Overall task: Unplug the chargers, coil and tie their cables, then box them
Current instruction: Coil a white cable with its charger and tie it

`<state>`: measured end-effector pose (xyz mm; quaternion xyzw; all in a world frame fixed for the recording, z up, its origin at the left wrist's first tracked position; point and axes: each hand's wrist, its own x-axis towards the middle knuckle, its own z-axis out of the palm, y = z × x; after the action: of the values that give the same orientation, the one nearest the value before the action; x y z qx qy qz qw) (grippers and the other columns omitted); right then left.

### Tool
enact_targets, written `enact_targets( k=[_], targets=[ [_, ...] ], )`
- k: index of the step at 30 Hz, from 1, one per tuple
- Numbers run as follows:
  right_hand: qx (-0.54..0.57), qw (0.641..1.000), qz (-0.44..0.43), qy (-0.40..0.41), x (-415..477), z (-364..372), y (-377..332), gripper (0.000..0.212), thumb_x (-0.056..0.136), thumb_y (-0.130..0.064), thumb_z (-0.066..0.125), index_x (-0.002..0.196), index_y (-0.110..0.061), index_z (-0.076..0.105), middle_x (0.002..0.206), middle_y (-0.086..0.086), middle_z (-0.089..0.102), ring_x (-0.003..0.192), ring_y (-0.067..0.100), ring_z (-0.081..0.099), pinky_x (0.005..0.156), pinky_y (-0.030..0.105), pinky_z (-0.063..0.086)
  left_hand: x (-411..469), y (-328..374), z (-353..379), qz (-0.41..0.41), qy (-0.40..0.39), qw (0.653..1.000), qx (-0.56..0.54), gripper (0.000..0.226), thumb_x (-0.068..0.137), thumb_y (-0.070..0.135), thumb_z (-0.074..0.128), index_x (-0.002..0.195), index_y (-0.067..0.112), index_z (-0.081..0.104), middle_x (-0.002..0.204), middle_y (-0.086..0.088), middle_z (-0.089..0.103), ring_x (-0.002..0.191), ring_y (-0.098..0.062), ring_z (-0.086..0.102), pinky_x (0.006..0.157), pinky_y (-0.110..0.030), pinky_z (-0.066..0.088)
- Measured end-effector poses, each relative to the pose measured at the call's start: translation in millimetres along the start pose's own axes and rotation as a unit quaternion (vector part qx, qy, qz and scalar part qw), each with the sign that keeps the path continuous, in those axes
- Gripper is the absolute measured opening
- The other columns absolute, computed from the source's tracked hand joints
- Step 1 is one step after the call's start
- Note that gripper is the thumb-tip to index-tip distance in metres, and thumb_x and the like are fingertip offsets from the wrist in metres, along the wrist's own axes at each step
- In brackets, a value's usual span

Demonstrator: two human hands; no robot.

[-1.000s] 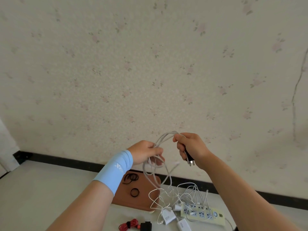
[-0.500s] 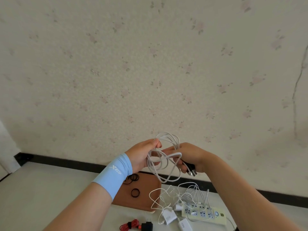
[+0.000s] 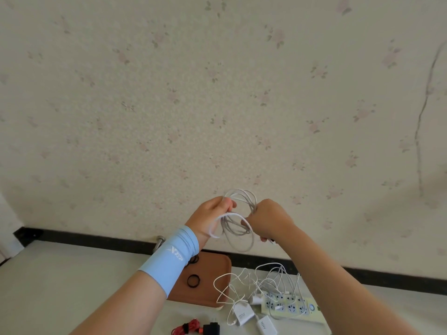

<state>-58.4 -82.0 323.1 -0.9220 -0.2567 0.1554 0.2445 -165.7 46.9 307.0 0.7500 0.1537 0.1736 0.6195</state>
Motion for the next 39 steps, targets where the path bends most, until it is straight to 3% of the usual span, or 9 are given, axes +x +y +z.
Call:
enact_targets(
  k=[5, 12, 15, 18, 20, 25, 28, 34, 39],
  targets=[
    [-0.095, 0.988, -0.006, 0.124, -2.2, -2.6, -5.2, 0.009, 0.087, -0.025, 0.060, 0.095, -0.020, 0.061, 0.085, -0.002, 0.065, 0.072, 0.019, 0.060, 0.055, 0.026, 0.039, -2.2, 5.3, -0.4, 0.053, 0.039, 0.996, 0.063, 0.033, 0.102, 0.021, 0.048, 0.073, 0.013, 0.062, 0.075, 0.003, 0.067, 0.079, -0.013, 0.063, 0.080, -0.024, 0.050],
    [-0.065, 0.972, -0.041, 0.221, -2.9, 4.6, -7.8, 0.014, 0.102, -0.025, 0.045, 0.106, -0.020, 0.058, 0.082, -0.003, 0.062, 0.070, 0.019, 0.060, 0.058, 0.029, 0.046, 0.4, 11.0, -0.8, 0.077, 0.077, 0.986, 0.123, 0.034, 0.104, 0.023, 0.042, 0.076, 0.008, 0.054, 0.069, -0.004, 0.057, 0.063, -0.014, 0.056, 0.056, -0.023, 0.049],
    [0.032, 0.994, -0.055, 0.085, 1.5, 2.2, -2.9, 0.023, 0.096, -0.037, 0.061, 0.089, -0.016, 0.069, 0.079, 0.004, 0.071, 0.061, 0.017, 0.063, 0.057, 0.029, 0.052, 4.8, 3.1, -8.9, 0.089, 0.091, 0.977, 0.174, 0.032, 0.103, 0.022, 0.044, 0.076, 0.009, 0.056, 0.072, 0.000, 0.056, 0.068, -0.011, 0.052, 0.065, -0.020, 0.042],
    [0.152, 0.982, -0.065, -0.090, -4.0, 1.9, 3.3, 0.034, 0.082, -0.042, 0.079, 0.077, -0.009, 0.073, 0.058, 0.008, 0.067, 0.041, 0.016, 0.051, 0.045, 0.022, 0.043, 3.4, -6.4, -12.8, 0.064, 0.092, 0.992, 0.058, 0.036, 0.101, 0.021, 0.048, 0.067, 0.020, 0.058, 0.071, 0.002, 0.060, 0.070, -0.013, 0.054, 0.072, -0.027, 0.045],
    [0.170, 0.975, -0.074, -0.122, -10.1, -1.3, 4.0, 0.031, 0.081, -0.040, 0.081, 0.078, -0.010, 0.072, 0.049, 0.004, 0.057, 0.038, 0.014, 0.046, 0.044, 0.021, 0.039, -0.1, -4.0, -9.7, 0.047, 0.090, 0.994, -0.029, 0.037, 0.102, 0.018, 0.048, 0.066, 0.018, 0.057, 0.067, 0.003, 0.061, 0.067, -0.013, 0.054, 0.068, -0.026, 0.048],
    [0.376, 0.883, -0.080, -0.268, -15.7, -15.0, 7.7, 0.043, 0.083, -0.047, 0.069, 0.097, -0.006, 0.070, 0.092, 0.007, 0.074, 0.039, 0.012, 0.042, 0.045, 0.024, 0.036, -7.6, 9.6, -8.1, -0.007, 0.001, 0.986, -0.167, 0.032, 0.105, 0.023, 0.040, 0.076, 0.013, 0.050, 0.062, -0.001, 0.057, 0.057, -0.014, 0.052, 0.057, -0.023, 0.043],
    [0.379, 0.875, -0.079, -0.291, -17.9, -17.6, 7.6, 0.045, 0.082, -0.054, 0.064, 0.088, -0.011, 0.075, 0.080, 0.007, 0.072, 0.035, 0.010, 0.040, 0.043, 0.024, 0.035, -12.6, 15.0, -6.0, -0.005, -0.034, 0.982, -0.185, 0.034, 0.106, 0.025, 0.037, 0.077, 0.013, 0.049, 0.066, -0.003, 0.062, 0.060, -0.015, 0.057, 0.060, -0.024, 0.047],
    [0.335, 0.909, -0.100, -0.226, -24.3, -17.4, 1.1, 0.029, 0.087, -0.040, 0.075, 0.066, -0.020, 0.075, 0.057, 0.002, 0.058, 0.044, 0.018, 0.043, 0.048, 0.028, 0.034, -10.4, 9.8, -1.5, 0.058, 0.001, 0.993, -0.104, 0.037, 0.102, 0.027, 0.044, 0.067, 0.019, 0.050, 0.073, 0.000, 0.052, 0.069, -0.014, 0.046, 0.064, -0.023, 0.043],
    [0.214, 0.976, 0.022, -0.008, -9.8, -12.5, 4.0, 0.017, 0.089, -0.015, 0.059, 0.077, -0.004, 0.063, 0.051, 0.004, 0.058, 0.045, 0.022, 0.052, 0.049, 0.026, 0.041, -11.0, 10.9, -6.2, 0.081, 0.026, 0.995, 0.044, 0.034, 0.095, 0.034, 0.048, 0.063, 0.028, 0.058, 0.070, 0.008, 0.056, 0.070, -0.008, 0.049, 0.071, -0.020, 0.042]
  ],
)
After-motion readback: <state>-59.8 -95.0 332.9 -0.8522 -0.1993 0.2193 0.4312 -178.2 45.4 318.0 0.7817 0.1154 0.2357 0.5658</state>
